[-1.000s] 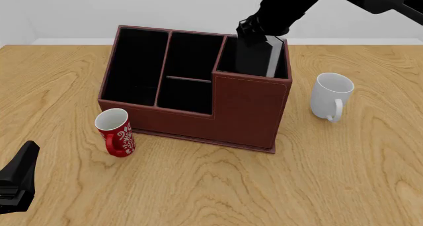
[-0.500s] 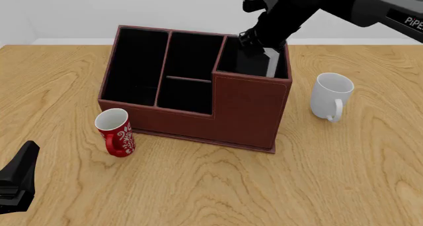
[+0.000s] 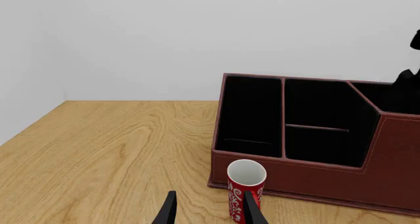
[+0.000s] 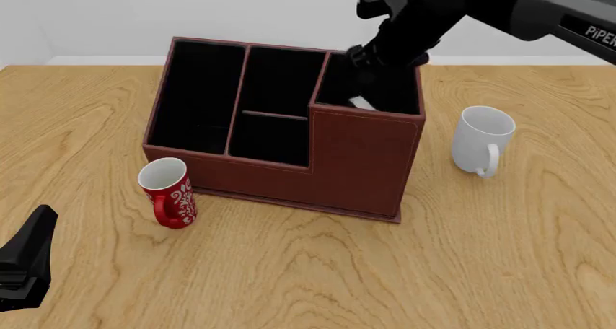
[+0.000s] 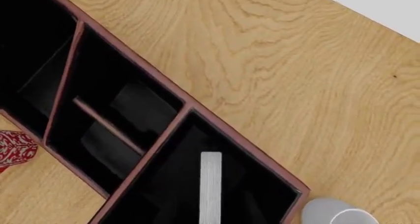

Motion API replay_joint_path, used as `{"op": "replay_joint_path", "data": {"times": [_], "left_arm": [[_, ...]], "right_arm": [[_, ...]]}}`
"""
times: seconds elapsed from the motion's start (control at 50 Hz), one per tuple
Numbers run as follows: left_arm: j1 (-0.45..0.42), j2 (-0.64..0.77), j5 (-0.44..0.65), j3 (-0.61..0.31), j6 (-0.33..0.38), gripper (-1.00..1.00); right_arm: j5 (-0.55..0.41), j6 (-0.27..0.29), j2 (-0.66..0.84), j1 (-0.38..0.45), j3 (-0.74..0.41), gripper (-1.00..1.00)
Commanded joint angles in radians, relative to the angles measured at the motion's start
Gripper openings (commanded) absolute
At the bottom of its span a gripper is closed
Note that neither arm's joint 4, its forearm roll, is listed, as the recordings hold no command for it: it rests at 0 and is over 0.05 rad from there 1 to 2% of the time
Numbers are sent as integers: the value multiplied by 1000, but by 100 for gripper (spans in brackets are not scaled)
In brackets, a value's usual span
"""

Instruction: Pick up the book and place it in the right compartment of the caddy.

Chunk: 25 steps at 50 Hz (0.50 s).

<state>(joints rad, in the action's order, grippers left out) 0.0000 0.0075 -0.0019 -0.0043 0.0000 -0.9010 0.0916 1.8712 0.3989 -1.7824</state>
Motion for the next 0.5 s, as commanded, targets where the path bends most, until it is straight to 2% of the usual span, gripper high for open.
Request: {"op": "replay_joint_path", "data": {"times": [0.02, 0.06, 0.14, 0.16, 0.22, 0.24, 0.26, 0.34, 0.36, 0.38, 0.4, 0.42, 0.5], "left_arm": [[0, 0, 0, 0, 0, 100], [0, 0, 0, 0, 0, 100], [0, 0, 0, 0, 0, 100], [0, 0, 0, 0, 0, 100], [0, 0, 0, 0, 0, 100], [0, 0, 0, 0, 0, 100], [0, 0, 0, 0, 0, 100], [0, 0, 0, 0, 0, 100], [0, 0, 0, 0, 0, 100], [0, 0, 0, 0, 0, 100], [0, 0, 0, 0, 0, 100], [0, 0, 0, 0, 0, 100], [0, 0, 0, 0, 0, 100]], "right_arm": [[-22, 14, -30, -5, -17, 100], [-25, 4, -40, -9, -31, 100], [-29, 21, -74, -6, -25, 100], [-19, -8, -109, 14, -5, 100], [-13, 18, -130, 26, 26, 100], [-4, -9, -160, 37, 49, 100], [0, 12, -175, 31, 64, 100], [9, 9, -218, 35, 92, 100], [10, 29, -236, 25, 104, 100], [11, 29, -236, 25, 104, 100], [19, 3, -262, 36, 115, 100], [19, 30, -273, 27, 139, 100], [48, 21, -328, 28, 180, 100]]}}
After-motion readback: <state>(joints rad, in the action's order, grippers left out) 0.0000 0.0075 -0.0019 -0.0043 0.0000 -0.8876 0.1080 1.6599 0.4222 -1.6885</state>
